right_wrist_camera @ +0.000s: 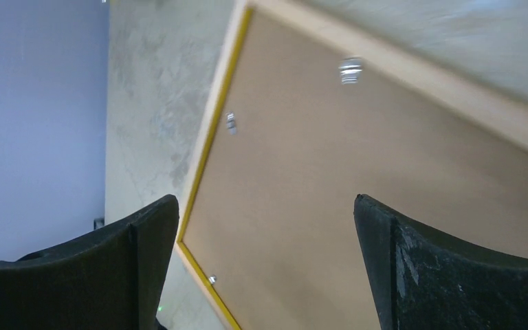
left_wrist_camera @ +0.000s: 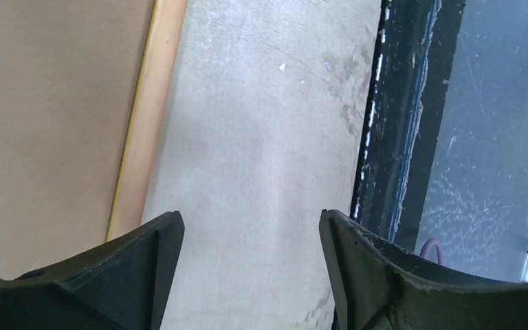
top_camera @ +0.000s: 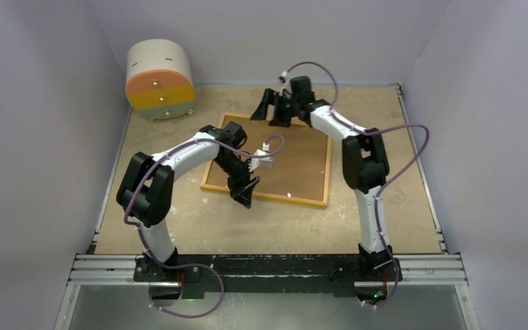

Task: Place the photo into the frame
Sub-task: Adjust the photo frame at the center of the board, then install the photo frame at the center of the board.

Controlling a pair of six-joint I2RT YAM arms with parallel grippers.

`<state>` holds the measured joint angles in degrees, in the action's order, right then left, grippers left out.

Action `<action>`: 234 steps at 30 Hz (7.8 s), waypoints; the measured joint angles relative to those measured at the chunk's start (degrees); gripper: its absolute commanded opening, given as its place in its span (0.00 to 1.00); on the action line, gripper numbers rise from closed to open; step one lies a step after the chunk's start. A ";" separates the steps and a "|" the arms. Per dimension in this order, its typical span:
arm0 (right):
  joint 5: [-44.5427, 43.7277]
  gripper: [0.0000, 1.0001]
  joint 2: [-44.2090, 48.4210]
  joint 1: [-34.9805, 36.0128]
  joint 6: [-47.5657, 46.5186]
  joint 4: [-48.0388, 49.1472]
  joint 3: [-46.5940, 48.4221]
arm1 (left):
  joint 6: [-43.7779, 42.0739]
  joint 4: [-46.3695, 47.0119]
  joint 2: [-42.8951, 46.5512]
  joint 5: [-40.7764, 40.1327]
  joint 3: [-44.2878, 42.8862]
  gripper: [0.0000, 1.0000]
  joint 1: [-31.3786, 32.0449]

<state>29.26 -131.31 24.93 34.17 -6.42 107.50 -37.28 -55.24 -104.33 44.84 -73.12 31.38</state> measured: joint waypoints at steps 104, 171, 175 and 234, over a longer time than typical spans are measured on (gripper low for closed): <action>2.21 0.64 4.28 5.40 7.21 16.65 -21.57 | 23.28 22.14 -13.97 7.54 -2.23 0.08 -20.37; 6.01 0.65 7.82 6.56 10.10 15.15 -25.35 | 22.69 22.45 -12.52 5.90 -1.49 0.06 -20.04; 5.14 0.62 7.17 6.54 9.73 15.28 -25.14 | 22.69 22.45 -12.50 5.90 -1.46 0.06 -20.04; 4.79 0.99 19.17 -6.03 18.23 21.66 -34.03 | 14.95 16.63 -10.75 1.88 -2.51 0.24 -22.47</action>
<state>34.04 -112.14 18.90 52.40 15.25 73.47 -22.33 -38.61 -115.09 46.72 -75.64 8.91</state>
